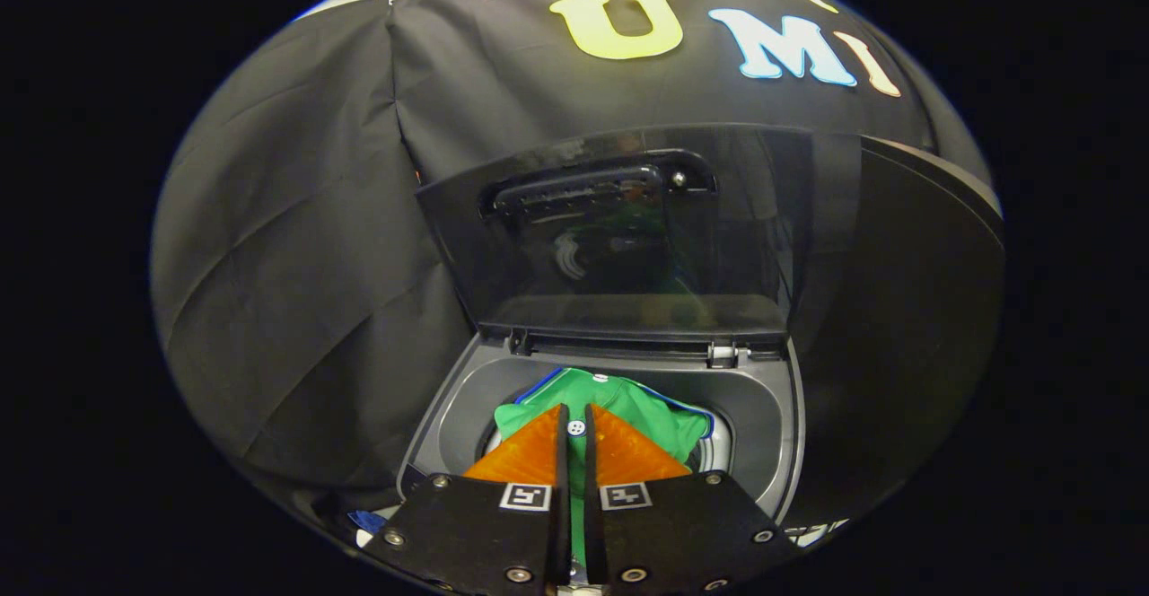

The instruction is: Put the clothes into the washing machine and then close the washing machine lid.

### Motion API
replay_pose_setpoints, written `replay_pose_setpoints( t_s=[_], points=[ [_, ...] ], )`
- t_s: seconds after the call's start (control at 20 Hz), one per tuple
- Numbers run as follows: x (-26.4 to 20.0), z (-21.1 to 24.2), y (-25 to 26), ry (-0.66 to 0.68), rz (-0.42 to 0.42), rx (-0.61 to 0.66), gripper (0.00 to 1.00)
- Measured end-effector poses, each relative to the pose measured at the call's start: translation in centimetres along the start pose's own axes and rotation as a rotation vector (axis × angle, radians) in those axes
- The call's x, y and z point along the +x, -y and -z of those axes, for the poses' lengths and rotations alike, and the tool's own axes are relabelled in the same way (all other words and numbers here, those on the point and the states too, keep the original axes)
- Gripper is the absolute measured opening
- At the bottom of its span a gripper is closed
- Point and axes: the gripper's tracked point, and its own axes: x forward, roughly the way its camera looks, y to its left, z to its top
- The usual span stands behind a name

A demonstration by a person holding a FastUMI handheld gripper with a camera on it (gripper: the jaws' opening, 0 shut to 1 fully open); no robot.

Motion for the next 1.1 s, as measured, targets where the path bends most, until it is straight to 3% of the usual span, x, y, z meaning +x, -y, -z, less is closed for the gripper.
replay_pose_setpoints(
  t_s=[0.25, 0.4, 0.6, 0.8, 1.1],
  points=[
    [0.6, 1.6, -0.2, -0.051, 0.01, -0.013, 0.11],
    [0.6, 1.1, -0.5, -0.027, 0.021, -0.023, 0.21],
    [0.0, 1.4, -0.1, -0.029, 0.059, -0.057, 0.95],
    [-0.5, 1.2, -0.7, -0.006, 0.051, -0.073, 0.96],
    [-2.9, -3.4, -2.3, 0.146, 0.034, -0.137, 0.96]
  ],
)
